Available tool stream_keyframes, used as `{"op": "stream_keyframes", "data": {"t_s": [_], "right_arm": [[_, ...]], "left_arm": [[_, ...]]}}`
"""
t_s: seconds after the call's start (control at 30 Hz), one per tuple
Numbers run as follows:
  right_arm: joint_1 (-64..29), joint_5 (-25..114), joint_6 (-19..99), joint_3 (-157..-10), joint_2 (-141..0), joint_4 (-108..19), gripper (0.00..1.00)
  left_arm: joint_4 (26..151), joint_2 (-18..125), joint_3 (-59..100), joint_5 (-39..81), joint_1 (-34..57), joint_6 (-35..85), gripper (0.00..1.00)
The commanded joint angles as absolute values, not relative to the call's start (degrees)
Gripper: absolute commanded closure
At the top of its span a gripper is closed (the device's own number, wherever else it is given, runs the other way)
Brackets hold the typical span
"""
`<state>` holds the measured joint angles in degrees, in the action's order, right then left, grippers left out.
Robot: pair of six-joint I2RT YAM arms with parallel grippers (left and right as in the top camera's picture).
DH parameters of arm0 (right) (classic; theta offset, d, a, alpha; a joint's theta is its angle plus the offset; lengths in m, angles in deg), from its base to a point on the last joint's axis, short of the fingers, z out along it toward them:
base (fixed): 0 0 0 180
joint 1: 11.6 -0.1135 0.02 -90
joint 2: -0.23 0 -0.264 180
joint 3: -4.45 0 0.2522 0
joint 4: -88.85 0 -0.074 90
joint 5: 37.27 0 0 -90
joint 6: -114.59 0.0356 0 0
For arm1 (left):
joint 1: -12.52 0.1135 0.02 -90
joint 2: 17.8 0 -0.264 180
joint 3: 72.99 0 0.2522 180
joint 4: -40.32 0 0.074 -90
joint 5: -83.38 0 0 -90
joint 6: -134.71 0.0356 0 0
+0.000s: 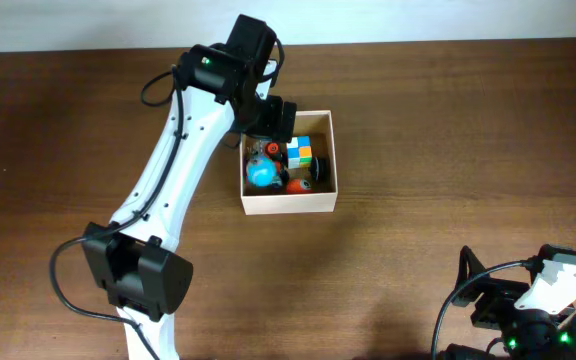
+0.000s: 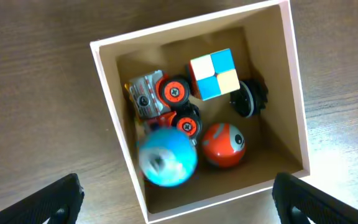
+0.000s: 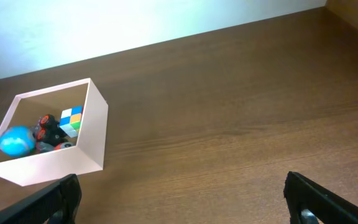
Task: Pack container
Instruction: 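Carry the blue ball into the pink box and release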
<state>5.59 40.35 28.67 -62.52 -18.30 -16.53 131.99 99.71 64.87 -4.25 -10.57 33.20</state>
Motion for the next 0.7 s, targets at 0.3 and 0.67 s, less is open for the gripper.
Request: {"op": "stream_keyframes", "data": {"t_s": [0.3, 0.67], "right_arm": [[6.05, 39.82, 28.41, -63.22, -17.86, -16.71, 0.01], [6.05, 39.82, 28.41, -63.22, -17.86, -16.71, 0.01]], "left_arm": [[137.06, 86.84, 66.62, -12.22, -10.42, 34.93, 0.01], [142.24, 86.69, 66.55, -12.05, -10.42, 34.95, 0.01]]}}
